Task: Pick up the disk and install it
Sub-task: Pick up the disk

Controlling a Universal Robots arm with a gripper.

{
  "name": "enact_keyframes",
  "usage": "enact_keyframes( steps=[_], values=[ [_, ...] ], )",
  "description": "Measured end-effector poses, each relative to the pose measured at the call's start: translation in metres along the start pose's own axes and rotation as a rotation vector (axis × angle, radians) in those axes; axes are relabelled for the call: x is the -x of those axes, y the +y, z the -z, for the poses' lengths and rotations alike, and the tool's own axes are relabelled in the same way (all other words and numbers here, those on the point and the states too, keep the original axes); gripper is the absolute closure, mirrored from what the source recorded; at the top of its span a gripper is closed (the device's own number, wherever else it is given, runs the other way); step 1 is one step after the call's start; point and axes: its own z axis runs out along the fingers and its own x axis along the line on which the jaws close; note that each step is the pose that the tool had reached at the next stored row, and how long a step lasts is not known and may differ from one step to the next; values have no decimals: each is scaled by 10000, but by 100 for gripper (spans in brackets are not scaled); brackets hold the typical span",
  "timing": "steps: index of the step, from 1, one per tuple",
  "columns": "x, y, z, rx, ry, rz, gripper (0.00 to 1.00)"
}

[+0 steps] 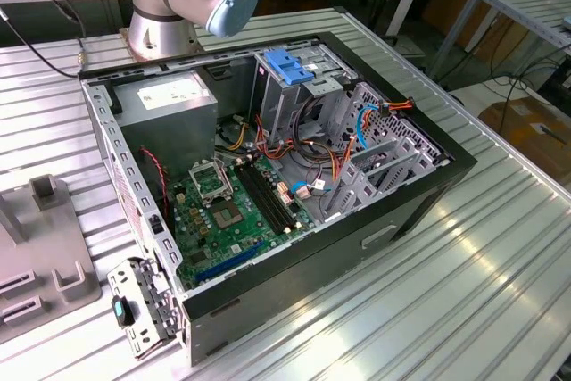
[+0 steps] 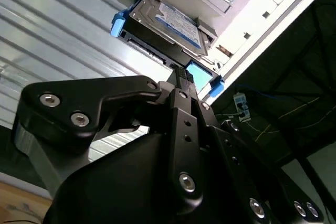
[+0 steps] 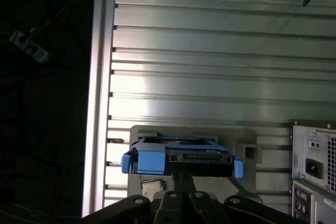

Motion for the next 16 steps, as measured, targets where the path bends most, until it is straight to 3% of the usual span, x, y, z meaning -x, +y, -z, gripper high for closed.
enact_keyframes(
  steps=[4, 7, 16],
  values=[
    [0, 0, -1, 19, 35, 800, 89],
    [0, 0, -3, 43, 81, 1857, 89],
    [0, -1, -9, 94, 176, 4029, 89]
  ],
)
